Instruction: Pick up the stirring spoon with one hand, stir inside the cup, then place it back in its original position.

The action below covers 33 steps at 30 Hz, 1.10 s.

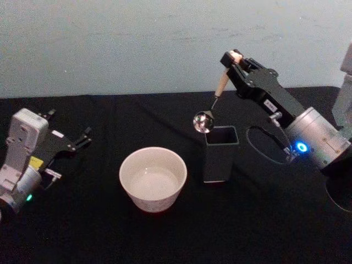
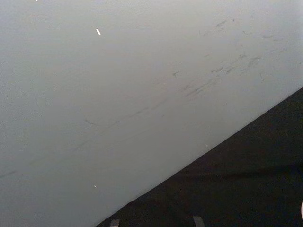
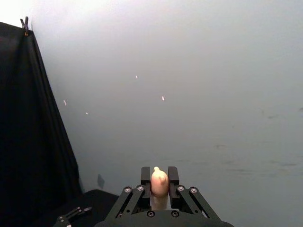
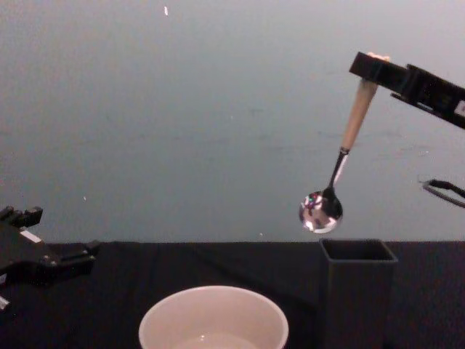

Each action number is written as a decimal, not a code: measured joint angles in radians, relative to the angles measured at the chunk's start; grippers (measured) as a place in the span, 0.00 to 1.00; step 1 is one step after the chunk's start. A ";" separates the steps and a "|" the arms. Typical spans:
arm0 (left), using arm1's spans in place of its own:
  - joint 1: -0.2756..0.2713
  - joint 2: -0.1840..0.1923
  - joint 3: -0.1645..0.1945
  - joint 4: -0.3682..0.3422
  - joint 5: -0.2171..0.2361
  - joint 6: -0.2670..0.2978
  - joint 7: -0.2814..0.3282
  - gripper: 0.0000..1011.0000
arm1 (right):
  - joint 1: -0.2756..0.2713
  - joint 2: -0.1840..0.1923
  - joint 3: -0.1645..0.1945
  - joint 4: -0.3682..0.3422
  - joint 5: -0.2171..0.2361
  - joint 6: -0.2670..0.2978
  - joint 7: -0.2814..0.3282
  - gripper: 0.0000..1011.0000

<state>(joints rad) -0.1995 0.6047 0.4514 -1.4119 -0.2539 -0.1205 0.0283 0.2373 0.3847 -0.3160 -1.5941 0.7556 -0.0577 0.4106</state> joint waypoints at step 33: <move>0.000 0.000 0.000 0.000 0.000 0.000 0.000 0.99 | -0.020 -0.001 0.017 0.084 -0.072 0.010 -0.019 0.21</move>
<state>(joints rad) -0.1995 0.6047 0.4514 -1.4120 -0.2539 -0.1205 0.0283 0.2173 0.3835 -0.2987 -1.5104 0.6841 -0.0480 0.3914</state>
